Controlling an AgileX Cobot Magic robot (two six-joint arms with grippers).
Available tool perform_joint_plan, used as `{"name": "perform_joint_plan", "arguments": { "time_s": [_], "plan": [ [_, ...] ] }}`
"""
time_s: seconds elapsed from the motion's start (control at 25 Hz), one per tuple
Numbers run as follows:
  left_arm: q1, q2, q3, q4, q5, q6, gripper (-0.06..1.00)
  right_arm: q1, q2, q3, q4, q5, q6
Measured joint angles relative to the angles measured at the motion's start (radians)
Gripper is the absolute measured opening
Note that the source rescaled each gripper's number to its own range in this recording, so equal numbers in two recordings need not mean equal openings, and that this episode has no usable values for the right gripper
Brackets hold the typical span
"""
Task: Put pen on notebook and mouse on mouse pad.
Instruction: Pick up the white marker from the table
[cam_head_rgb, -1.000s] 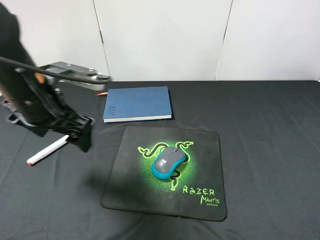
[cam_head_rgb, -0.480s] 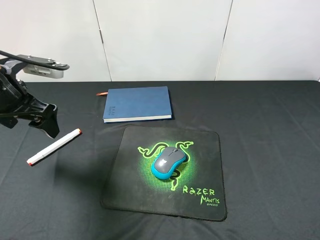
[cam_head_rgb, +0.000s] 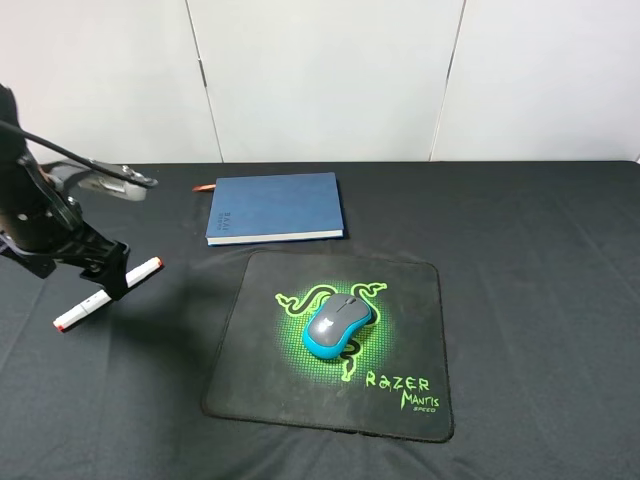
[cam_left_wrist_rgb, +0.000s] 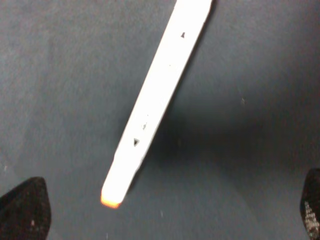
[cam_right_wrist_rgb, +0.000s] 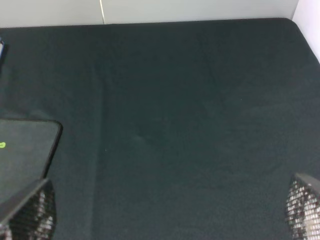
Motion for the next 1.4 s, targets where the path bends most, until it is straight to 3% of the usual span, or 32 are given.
{"name": "perform_joint_plan", "arguments": {
  "time_s": [0.84,1.4],
  "plan": [
    [0.0,0.129,0.004,0.006,-0.202,0.011,1.0,0.0,0.0,0.0,0.0,0.0,0.0],
    [0.0,0.176,0.005,0.004,-0.209,-0.035,0.98,0.0,0.0,0.0,0.0,-0.001,0.0]
  ]
}}
